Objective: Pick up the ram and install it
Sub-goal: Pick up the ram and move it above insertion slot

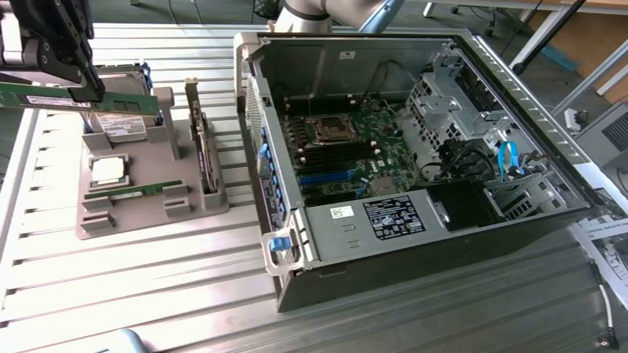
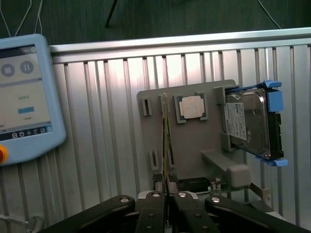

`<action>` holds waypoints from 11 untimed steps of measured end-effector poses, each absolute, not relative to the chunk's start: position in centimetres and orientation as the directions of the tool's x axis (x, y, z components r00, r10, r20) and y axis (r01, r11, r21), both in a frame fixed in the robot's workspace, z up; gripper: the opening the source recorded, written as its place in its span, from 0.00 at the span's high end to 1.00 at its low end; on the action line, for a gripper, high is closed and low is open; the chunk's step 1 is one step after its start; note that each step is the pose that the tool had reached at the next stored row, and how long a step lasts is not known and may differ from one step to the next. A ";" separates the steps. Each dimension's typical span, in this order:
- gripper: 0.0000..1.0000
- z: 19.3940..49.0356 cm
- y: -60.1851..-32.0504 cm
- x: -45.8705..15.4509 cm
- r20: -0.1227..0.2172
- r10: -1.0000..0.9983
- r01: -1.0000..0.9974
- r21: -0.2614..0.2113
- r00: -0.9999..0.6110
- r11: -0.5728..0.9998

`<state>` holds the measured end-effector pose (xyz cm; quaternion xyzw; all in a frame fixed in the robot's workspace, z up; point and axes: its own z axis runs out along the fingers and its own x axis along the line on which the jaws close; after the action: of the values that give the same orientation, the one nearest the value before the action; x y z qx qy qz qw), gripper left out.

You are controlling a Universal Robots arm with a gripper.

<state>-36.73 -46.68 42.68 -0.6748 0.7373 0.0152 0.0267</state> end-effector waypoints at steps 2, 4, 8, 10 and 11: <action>0.87 42.7 -46.7 -36.6 -0.060 -0.994 -0.996 -0.014 -0.088 0.089; 0.87 42.7 -46.7 -36.4 -0.060 -0.994 -0.996 -0.014 -0.088 0.089; 0.87 42.7 -46.7 -36.1 -0.060 -0.994 -0.996 -0.014 -0.088 0.089; 0.87 42.7 -46.7 -36.0 -0.060 -0.994 -0.996 -0.014 -0.088 0.089; 0.87 42.7 -46.7 -36.0 -0.060 -0.994 -0.996 -0.014 -0.088 0.089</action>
<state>-35.98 -46.68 42.68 -0.6748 0.7373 0.0152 0.0267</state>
